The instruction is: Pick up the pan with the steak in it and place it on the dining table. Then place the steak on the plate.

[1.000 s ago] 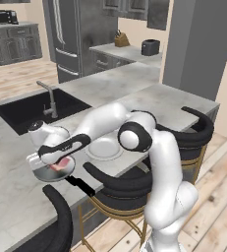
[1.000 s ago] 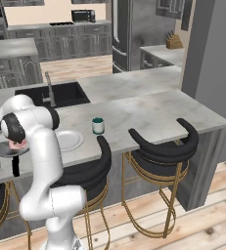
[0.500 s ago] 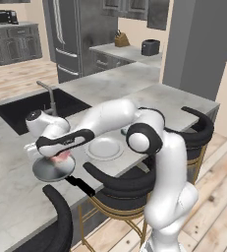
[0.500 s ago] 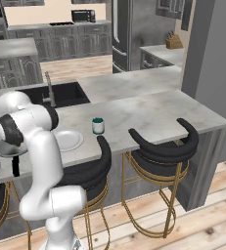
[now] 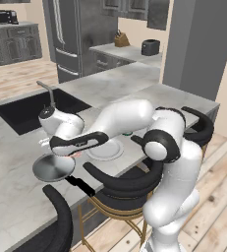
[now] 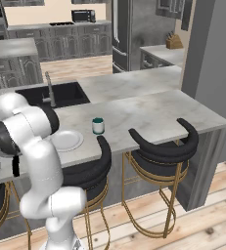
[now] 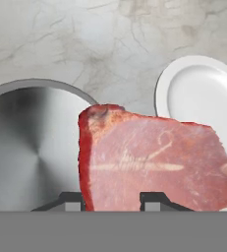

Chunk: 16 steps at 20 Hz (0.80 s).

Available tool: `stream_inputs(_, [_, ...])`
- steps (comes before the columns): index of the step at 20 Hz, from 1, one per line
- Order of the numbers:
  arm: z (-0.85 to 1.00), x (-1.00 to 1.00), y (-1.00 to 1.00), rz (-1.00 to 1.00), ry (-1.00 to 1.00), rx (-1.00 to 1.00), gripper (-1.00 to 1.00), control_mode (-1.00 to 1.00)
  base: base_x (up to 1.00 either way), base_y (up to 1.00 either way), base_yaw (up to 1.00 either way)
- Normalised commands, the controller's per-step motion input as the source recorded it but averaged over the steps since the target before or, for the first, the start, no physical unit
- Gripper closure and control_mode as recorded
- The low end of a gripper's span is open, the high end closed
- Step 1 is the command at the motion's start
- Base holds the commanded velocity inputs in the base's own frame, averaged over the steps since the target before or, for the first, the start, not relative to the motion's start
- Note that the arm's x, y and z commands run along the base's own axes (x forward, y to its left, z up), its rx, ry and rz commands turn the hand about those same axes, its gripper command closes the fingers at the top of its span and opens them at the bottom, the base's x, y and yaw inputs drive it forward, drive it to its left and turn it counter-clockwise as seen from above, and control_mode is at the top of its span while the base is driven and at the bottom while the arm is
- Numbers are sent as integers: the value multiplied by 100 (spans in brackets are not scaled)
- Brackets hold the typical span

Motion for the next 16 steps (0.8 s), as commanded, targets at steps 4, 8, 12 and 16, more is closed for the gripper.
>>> stream_inputs(4, [6,24,-88,0,-2,10,100,-100,0,0,0])
stream_inputs(8, [0,32,-88,0,0,13,100,-100,0,0,0])
stream_inputs(12, [0,34,-83,0,0,15,100,-100,0,0,0])
stream_inputs(16, [-5,25,-51,5,0,7,100,-100,0,0,0])
